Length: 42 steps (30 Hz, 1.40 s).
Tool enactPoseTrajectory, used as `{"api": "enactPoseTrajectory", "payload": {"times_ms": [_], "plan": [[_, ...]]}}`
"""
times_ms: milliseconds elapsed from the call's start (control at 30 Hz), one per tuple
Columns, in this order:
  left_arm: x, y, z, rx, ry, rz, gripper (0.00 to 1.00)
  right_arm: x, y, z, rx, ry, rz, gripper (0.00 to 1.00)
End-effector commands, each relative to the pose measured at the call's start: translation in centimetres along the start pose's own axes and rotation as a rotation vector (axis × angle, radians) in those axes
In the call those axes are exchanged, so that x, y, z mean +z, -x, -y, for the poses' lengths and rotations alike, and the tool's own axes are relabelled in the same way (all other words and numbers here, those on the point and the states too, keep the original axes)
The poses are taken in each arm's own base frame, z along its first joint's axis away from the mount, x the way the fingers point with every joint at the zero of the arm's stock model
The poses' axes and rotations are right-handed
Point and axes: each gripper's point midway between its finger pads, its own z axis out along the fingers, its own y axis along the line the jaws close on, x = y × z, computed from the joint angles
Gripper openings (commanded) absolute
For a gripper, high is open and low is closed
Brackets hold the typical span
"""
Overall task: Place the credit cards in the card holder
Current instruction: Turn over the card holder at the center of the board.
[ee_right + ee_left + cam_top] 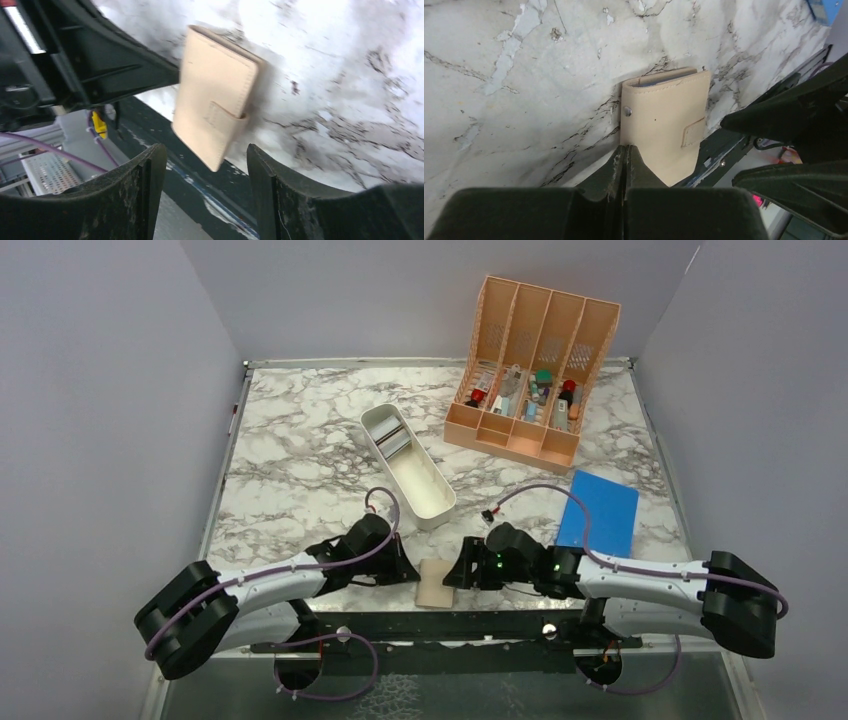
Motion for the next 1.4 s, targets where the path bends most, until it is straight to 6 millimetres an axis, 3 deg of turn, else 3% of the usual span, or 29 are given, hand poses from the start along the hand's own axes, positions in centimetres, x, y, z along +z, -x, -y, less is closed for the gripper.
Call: {"api": "enactPoseTrajectory", "payload": {"times_ms": [0, 167, 400, 633, 867, 1000, 1133, 1233, 1367], "plan": [[0.5, -0.6, -1.0, 0.029, 0.064, -0.01, 0.0, 0.5, -0.8, 1.5, 0.066, -0.018, 0.002, 0.67], [0.7, -0.9, -1.3, 0.021, 0.07, 0.002, 0.0, 1.7, -0.9, 1.1, 0.124, 0.017, 0.009, 0.72], [0.7, -1.5, -1.4, 0.006, 0.054, 0.001, 0.0, 3.3, -1.3, -0.8, 0.127, 0.104, -0.034, 0.72], [0.8, -1.4, 0.1, -0.027, -0.034, 0.023, 0.0, 2.1, -0.9, -2.6, 0.132, 0.194, -0.023, 0.6], [1.2, -1.2, 2.4, -0.019, -0.106, 0.006, 0.0, -0.1, 0.0, -0.4, 0.114, 0.045, 0.024, 0.19], [0.9, -1.1, 3.9, -0.006, -0.156, 0.0, 0.0, -2.6, 1.2, 1.3, 0.025, -0.13, 0.043, 0.06], [0.3, 0.1, 4.6, 0.024, -0.128, 0.041, 0.0, -5.5, 2.2, 4.8, -0.06, -0.394, 0.045, 0.06], [-0.2, 1.0, 4.8, 0.063, -0.081, 0.063, 0.17, -7.6, 2.7, 7.6, -0.101, -0.57, 0.054, 0.07], [-1.0, 2.0, 4.5, 0.109, -0.013, 0.095, 0.34, -8.9, 3.5, 8.5, -0.153, -0.696, 0.041, 0.1]]}}
